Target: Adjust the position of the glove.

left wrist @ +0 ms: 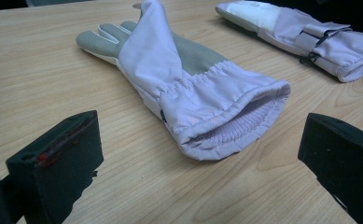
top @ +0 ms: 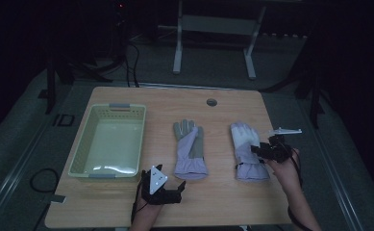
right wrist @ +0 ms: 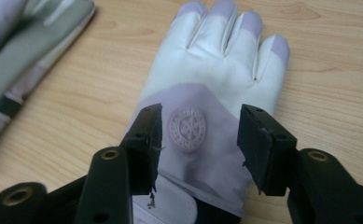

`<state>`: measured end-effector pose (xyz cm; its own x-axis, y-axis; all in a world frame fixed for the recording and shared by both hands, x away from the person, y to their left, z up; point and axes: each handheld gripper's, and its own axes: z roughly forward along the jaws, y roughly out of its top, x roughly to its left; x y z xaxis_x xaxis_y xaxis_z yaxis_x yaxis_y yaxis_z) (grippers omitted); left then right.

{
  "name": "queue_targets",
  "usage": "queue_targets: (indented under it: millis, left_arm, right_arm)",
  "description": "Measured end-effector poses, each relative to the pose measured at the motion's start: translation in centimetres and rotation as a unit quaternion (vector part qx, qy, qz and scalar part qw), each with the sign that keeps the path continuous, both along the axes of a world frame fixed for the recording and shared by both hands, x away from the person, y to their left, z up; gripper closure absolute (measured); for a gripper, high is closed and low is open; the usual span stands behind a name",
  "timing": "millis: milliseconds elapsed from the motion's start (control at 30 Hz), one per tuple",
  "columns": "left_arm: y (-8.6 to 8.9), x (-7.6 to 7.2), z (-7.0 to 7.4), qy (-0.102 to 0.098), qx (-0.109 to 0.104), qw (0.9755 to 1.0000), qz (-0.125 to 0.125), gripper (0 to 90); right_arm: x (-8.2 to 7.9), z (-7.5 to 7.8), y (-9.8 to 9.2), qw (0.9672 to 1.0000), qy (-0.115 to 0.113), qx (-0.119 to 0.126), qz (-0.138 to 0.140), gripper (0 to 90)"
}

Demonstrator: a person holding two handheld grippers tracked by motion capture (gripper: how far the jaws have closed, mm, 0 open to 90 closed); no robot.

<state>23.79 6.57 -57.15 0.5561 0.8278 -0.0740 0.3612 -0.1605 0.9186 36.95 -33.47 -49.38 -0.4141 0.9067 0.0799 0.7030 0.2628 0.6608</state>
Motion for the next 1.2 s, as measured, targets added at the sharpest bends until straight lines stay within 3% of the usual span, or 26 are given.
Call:
queue_targets:
  millis: [200,367,467,633,733,833,1033,1067,1200]
  left_arm:
    - [-0.1,0.0,0.0,0.000,0.002,1.0000,-0.003,0.0]
    - [-0.1,0.0,0.0,0.002,0.005,1.0000,-0.003,0.0]
    - [-0.1,0.0,0.0,0.002,0.006,1.0000,-0.003,0.0]
    - [-0.1,0.0,0.0,0.002,0.004,1.0000,-0.001,0.0]
    - [-0.1,0.0,0.0,0.003,0.005,1.0000,0.000,0.0]
    - [-0.1,0.0,0.0,0.003,0.005,1.0000,0.001,0.0]
    - [-0.1,0.1,0.0,0.003,0.004,1.0000,0.002,0.0]
    - [-0.1,0.1,0.0,0.003,0.004,1.0000,0.002,0.0]
    - [-0.1,0.1,0.0,0.004,0.004,1.0000,0.001,0.0]
  right_arm:
    - [0.3,-1.5,0.1,0.9999,0.007,0.005,0.007,52.7]
    - [0.9,-3.7,0.6,0.9996,0.016,-0.014,0.017,51.6]
    - [0.9,-4.5,0.6,0.9997,0.008,-0.011,0.018,51.5]
    - [0.6,-4.7,0.5,0.9994,-0.002,-0.005,0.035,61.3]
    - [0.4,-4.8,0.6,0.9994,-0.006,-0.002,0.033,63.3]
    - [0.5,-4.7,0.5,0.9996,0.007,0.009,0.026,70.0]
    - [0.2,-4.4,1.0,0.9998,0.006,-0.001,0.019,76.5]
    - [0.2,-4.2,0.7,0.9998,0.012,0.015,0.010,77.7]
    - [0.0,-3.6,0.3,0.9993,0.014,0.035,-0.004,79.2]
